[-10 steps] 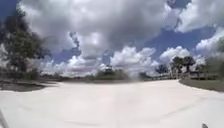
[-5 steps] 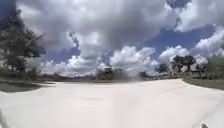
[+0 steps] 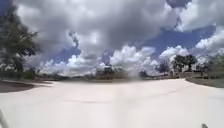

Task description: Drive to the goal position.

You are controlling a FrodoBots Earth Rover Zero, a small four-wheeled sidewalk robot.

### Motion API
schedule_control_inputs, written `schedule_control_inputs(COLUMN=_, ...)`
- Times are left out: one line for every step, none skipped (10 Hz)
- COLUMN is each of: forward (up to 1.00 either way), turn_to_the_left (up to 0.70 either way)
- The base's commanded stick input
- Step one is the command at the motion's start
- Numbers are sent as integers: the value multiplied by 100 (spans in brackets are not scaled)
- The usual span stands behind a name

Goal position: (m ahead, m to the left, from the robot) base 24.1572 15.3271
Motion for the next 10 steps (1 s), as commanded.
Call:
schedule_control_inputs(forward=85, turn_to_the_left=0)
schedule_control_inputs(forward=85, turn_to_the_left=0)
schedule_control_inputs(forward=85, turn_to_the_left=0)
schedule_control_inputs(forward=85, turn_to_the_left=0)
schedule_control_inputs(forward=85, turn_to_the_left=0)
schedule_control_inputs(forward=85, turn_to_the_left=0)
schedule_control_inputs(forward=85, turn_to_the_left=0)
schedule_control_inputs(forward=85, turn_to_the_left=0)
schedule_control_inputs(forward=85, turn_to_the_left=0)
schedule_control_inputs(forward=85, turn_to_the_left=0)
